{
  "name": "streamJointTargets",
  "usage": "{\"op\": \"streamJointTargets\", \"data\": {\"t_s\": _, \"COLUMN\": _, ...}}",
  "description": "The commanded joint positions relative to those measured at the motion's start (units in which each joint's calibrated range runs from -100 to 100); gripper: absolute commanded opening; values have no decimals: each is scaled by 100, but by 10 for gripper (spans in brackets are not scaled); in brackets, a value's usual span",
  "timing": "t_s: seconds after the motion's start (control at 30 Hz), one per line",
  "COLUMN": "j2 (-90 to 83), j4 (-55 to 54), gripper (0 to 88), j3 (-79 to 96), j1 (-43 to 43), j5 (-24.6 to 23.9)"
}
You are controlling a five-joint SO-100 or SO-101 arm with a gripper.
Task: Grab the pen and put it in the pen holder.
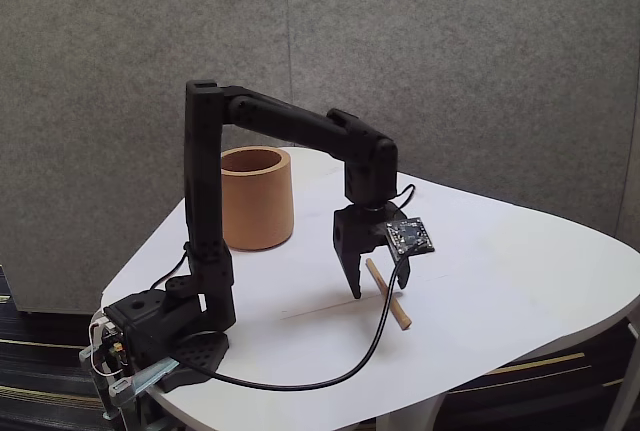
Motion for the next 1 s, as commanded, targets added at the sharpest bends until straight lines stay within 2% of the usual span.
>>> {"op": "streamJointTargets", "data": {"t_s": 0.0, "j2": -173, "j4": 25, "gripper": 305, "j3": -199, "j1": 19, "j5": 21}}
{"op": "streamJointTargets", "data": {"t_s": 0.17, "j2": -173, "j4": 0, "gripper": 303, "j3": -199, "j1": 19, "j5": 21}}
{"op": "streamJointTargets", "data": {"t_s": 0.37, "j2": 6, "j4": -42, "gripper": 189, "j3": -199, "j1": 19, "j5": 21}}
{"op": "streamJointTargets", "data": {"t_s": 0.97, "j2": 421, "j4": -34, "gripper": 186, "j3": -875, "j1": 114, "j5": 16}}
